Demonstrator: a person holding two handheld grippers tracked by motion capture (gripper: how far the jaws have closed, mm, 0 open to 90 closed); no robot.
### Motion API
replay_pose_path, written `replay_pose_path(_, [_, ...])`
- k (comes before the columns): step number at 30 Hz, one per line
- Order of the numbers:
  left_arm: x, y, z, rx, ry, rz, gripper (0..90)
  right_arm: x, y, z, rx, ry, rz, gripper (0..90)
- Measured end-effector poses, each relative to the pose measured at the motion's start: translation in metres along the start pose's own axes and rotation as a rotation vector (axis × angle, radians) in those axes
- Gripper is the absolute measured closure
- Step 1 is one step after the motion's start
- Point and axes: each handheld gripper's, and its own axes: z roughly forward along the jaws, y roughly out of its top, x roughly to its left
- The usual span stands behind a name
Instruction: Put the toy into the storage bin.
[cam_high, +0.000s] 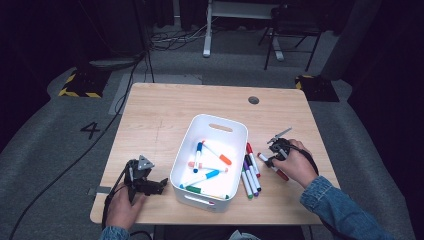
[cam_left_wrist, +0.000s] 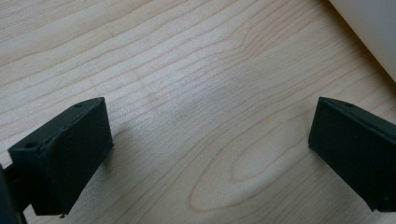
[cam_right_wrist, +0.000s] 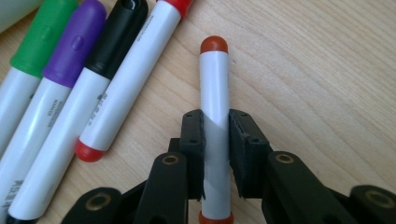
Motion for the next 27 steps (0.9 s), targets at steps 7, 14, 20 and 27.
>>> replay_pose_path(7, [0.000, 0.000, 0.000, 0.001, -0.004, -0.001, 0.0, 0.001, 0.005, -0.012, -0.027, 0.047, 0.006, 77.0])
replay_pose_path(14, [0.000, 0.000, 0.000, 0.000, 0.000, 0.001, 0.0, 0.004, 0.009, -0.034, -0.063, 0.067, -0.002, 77.0])
replay_pose_path(20, [0.000, 0.000, 0.000, 0.000, -0.001, -0.001, 0.0, 0.006, 0.014, -0.057, -0.118, 0.085, -0.020, 77.0])
replay_pose_path(27, [0.000, 0.000, 0.000, 0.000, 0.000, -0.003, 0.0, 0.013, 0.022, -0.082, -0.182, 0.113, -0.055, 76.9])
